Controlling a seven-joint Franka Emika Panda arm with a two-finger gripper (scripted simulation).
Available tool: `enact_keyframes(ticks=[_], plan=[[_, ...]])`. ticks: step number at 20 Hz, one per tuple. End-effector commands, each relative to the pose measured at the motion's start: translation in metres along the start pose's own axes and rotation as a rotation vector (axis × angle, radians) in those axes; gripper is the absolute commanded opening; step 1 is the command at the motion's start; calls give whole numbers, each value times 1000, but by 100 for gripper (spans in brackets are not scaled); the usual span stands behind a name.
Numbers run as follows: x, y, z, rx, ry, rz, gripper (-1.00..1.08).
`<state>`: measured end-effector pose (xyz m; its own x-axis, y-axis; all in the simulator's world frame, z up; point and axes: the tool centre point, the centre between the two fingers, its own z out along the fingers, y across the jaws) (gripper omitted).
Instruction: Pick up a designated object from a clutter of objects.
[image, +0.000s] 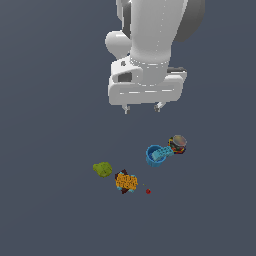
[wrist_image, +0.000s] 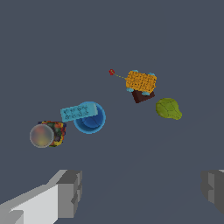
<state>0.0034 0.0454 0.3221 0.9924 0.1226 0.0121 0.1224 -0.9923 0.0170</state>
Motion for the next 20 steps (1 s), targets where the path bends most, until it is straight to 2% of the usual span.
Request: enact_keyframes(ticks=[1,10,14,20], plan=[[1,-3,3,-1,0,1,100],[10,-41,43,-7,-2,22,100],[13,-71,74,-8,-3,37,100],[9,-131,134,-4,-4,64,100]])
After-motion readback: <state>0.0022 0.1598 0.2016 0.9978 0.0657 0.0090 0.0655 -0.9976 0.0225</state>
